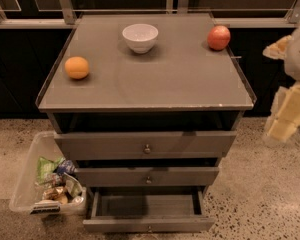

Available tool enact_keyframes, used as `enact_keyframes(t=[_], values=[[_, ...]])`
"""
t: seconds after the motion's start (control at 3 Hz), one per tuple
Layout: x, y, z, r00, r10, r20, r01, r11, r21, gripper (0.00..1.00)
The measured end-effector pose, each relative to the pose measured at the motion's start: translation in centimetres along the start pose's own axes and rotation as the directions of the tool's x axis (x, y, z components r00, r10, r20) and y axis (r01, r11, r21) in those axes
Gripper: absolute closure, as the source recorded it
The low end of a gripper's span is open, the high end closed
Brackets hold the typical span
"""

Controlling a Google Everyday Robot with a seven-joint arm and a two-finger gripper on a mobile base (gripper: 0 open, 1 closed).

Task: Close bottom drawer

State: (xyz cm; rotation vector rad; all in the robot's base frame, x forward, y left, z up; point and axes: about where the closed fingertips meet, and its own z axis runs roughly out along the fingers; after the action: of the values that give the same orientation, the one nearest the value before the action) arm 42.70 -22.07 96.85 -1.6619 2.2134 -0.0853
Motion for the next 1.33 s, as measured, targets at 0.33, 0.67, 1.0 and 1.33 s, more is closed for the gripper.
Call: enact_keyframes(t=[0.33, 0.67, 1.0, 1.33], values=[[0.6, 4.3, 0.5, 0.991, 0.081, 0.110, -0.085, 0.9958, 0.035, 0.00], [0.6, 8.6, 2.3, 0.966, 0.143, 0.217, -0.160, 0.9849, 0.066, 0.00], [2.6, 11.8, 8.1, 0.906, 0.285, 0.313, -0.307, 0.9515, 0.021, 0.00], [4.3, 13.1, 10.8, 0.880, 0.356, 0.314, -0.380, 0.9248, 0.018, 0.00]])
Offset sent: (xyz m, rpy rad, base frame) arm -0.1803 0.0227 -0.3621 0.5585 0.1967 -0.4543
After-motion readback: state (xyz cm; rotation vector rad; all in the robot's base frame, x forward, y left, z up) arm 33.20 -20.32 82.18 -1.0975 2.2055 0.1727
